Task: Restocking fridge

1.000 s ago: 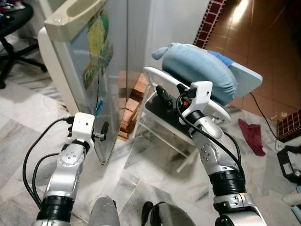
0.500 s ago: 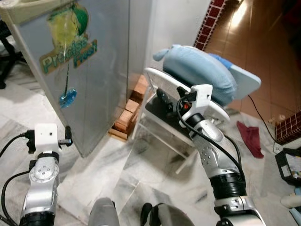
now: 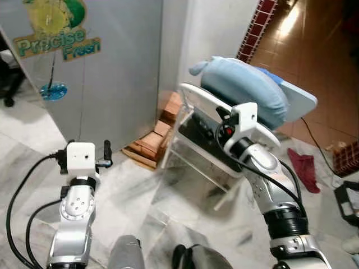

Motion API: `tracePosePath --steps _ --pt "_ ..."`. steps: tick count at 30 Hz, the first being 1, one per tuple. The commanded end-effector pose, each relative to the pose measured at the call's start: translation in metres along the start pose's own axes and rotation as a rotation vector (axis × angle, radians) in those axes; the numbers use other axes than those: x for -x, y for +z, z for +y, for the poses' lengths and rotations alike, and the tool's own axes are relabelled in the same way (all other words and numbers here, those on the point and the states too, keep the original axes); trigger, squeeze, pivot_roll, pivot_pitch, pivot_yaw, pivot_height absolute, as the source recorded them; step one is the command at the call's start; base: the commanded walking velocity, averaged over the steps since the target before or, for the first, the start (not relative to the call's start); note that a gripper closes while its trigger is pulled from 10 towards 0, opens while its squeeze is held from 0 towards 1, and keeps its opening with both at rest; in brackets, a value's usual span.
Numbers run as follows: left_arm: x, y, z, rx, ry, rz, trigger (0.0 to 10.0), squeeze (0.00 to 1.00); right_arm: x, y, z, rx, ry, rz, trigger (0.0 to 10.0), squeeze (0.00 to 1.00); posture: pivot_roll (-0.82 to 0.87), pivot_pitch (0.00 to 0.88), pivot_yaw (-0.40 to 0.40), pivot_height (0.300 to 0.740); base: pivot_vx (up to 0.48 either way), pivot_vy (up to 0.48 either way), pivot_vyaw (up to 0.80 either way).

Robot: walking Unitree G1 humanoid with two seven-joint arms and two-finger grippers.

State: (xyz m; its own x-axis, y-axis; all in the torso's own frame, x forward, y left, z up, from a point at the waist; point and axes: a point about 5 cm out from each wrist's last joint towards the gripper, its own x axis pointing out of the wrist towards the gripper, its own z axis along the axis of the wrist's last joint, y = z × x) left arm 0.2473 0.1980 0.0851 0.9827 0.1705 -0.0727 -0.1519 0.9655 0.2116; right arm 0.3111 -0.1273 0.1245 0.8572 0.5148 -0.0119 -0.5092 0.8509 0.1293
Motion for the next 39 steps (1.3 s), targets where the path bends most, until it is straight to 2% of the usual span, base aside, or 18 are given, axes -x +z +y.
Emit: tracePosePath --steps 1,2,6,9,11,13,17,24,28,35,39 --pt "0.002 -0.004 0.002 -0.02 -0.007 0.021 10.0 0.0 0.001 0.004 0.003 0.031 0.013 -0.013 10.0 0.0 0.04 0.032 -0.043 0.74 0.0 0.48 0.0" --pt "0.004 -0.006 0.003 -0.017 -0.012 0.027 10.0 0.0 0.01 -0.001 -0.003 0.026 -0.038 -0.013 10.0 0.0 0.04 0.02 -0.036 0.74 0.0 0.48 0.0" --pt "0.009 -0.008 0.003 -0.015 -0.014 0.03 10.0 0.0 0.025 -0.013 -0.015 0.001 -0.168 -0.007 10.0 0.0 0.05 0.0 -0.058 0.74 0.0 0.48 0.0" --pt "0.012 -0.008 0.008 -0.01 0.014 0.025 10.0 0.0 0.04 -0.025 -0.029 -0.024 -0.353 -0.025 10.0 0.0 0.05 0.0 -0.073 0.74 0.0 0.48 0.0" --pt "0.013 -0.009 0.011 -0.005 0.021 0.026 10.0 0.0 0.046 -0.028 -0.034 -0.029 -0.448 -0.03 10.0 0.0 0.06 0.0 -0.076 0.74 0.0 0.48 0.0" --pt "0.012 -0.009 0.011 -0.004 0.018 0.022 10.0 0.0 0.048 -0.03 -0.036 -0.041 -0.486 -0.037 10.0 0.0 0.06 0.0 -0.076 0.74 0.0 0.48 -0.22" --pt "0.009 -0.004 0.008 0.004 -0.013 -0.002 10.0 0.0 0.045 -0.03 -0.029 0.009 -0.431 -0.037 10.0 0.0 0.05 0.0 -0.072 0.74 0.0 0.48 -0.67" --pt "0.007 0.0 0.013 0.005 0.017 -0.019 10.0 0.0 0.041 -0.034 -0.03 -0.016 -0.463 -0.049 10.0 0.0 0.06 0.0 -0.08 0.74 0.0 0.48 -0.8" --pt "0.008 0.0 0.013 -0.001 0.016 -0.023 10.0 0.0 0.04 -0.033 -0.028 -0.018 -0.447 -0.055 10.0 0.0 0.06 0.0 -0.082 0.74 0.0 0.48 0.0" --pt "0.007 0.0 0.014 0.026 0.028 -0.031 10.0 0.0 0.043 -0.035 -0.036 -0.057 -0.524 -0.035 10.0 0.0 0.05 0.0 -0.084 0.74 0.0 0.48 0.0" --pt "0.003 0.003 0.013 0.024 0.025 -0.048 10.0 0.0 0.04 -0.036 -0.034 -0.027 -0.512 -0.015 10.0 0.0 0.04 0.0 -0.089 0.74 0.0 0.48 0.0"
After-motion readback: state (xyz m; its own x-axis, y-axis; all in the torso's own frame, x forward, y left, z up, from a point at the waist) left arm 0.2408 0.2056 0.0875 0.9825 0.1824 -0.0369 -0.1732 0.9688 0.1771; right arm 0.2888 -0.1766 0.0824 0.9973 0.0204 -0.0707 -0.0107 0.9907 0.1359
